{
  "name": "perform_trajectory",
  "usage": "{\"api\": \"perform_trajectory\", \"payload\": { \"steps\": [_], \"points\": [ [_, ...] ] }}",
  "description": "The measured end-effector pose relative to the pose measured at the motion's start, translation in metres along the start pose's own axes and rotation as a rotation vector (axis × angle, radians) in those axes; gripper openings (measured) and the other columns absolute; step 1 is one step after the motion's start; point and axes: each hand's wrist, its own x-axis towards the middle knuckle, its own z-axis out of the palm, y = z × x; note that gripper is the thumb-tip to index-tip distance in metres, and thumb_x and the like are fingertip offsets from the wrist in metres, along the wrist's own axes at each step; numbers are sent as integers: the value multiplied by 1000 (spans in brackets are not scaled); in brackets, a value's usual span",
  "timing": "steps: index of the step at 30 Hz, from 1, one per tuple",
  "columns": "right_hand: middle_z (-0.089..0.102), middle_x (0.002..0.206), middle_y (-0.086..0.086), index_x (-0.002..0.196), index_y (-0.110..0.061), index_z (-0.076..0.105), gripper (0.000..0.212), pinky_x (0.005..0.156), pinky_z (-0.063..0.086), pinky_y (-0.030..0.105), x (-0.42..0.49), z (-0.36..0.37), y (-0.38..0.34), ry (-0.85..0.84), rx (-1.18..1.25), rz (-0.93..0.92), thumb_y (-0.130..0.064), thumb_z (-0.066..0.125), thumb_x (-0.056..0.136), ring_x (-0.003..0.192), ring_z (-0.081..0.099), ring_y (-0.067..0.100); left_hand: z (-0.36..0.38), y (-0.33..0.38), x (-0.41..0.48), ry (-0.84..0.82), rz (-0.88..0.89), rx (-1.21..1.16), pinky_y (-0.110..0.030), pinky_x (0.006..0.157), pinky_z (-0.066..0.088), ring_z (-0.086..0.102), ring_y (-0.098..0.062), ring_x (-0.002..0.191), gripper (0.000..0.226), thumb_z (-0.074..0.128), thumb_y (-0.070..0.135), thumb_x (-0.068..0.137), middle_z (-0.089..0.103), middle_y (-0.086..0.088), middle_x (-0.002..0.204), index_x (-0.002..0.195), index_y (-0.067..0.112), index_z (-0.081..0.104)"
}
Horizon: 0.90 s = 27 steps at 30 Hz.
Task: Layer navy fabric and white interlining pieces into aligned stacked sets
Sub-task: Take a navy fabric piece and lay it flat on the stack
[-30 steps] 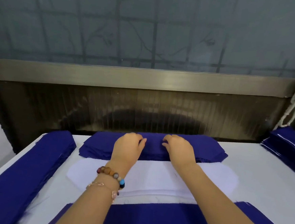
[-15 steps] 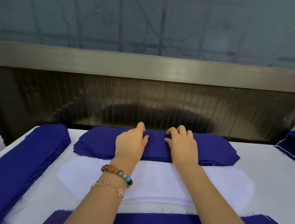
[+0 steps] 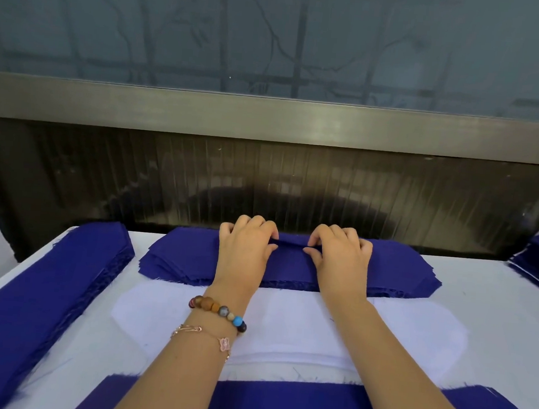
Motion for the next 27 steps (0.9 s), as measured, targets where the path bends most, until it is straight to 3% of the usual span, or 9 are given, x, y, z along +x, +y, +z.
{"api": "perform_trajectory", "payload": {
  "steps": [3,8,15,20,27],
  "points": [
    [61,91,-12,90,-28,60,6,87,27,31,0,-1,0,98,63,3,-33,58,93,98,46,14,-4,0,-1,49,-20,-5,-30,89,26,49,-11,99,5,57,34,94,61,13,98,99,33,58],
    [63,97,-9,92,-27,65,11,86,29,31,0,-2,0,133,79,21,-32,56,94,103,45,15,-8,0,-1,109,-57,-6,-30,84,27,50,-11,89,7,60,35,92,61,13,85,87,32,58],
    [60,106,-9,105,-30,59,17,90,31,32,1,-1,1,42,60,2,-38,61,90,109,44,16,-9,3,0,111,-84,36,-31,85,25,49,-13,94,11,55,38,95,63,11,88,91,32,62],
    [61,83,-11,79,-27,56,17,79,27,28,1,-3,3,128,201,80,-29,72,83,97,48,16,-10,2,0,108,-82,42,-31,86,26,49,-14,97,14,54,40,95,65,10,90,93,31,64],
    [63,83,-9,76,-23,63,12,73,42,29,0,-6,2,106,222,97,-28,71,84,100,49,16,-12,2,-1,84,-74,87,-32,87,28,49,-14,100,21,46,42,98,66,11,96,99,32,65]
  ]
}}
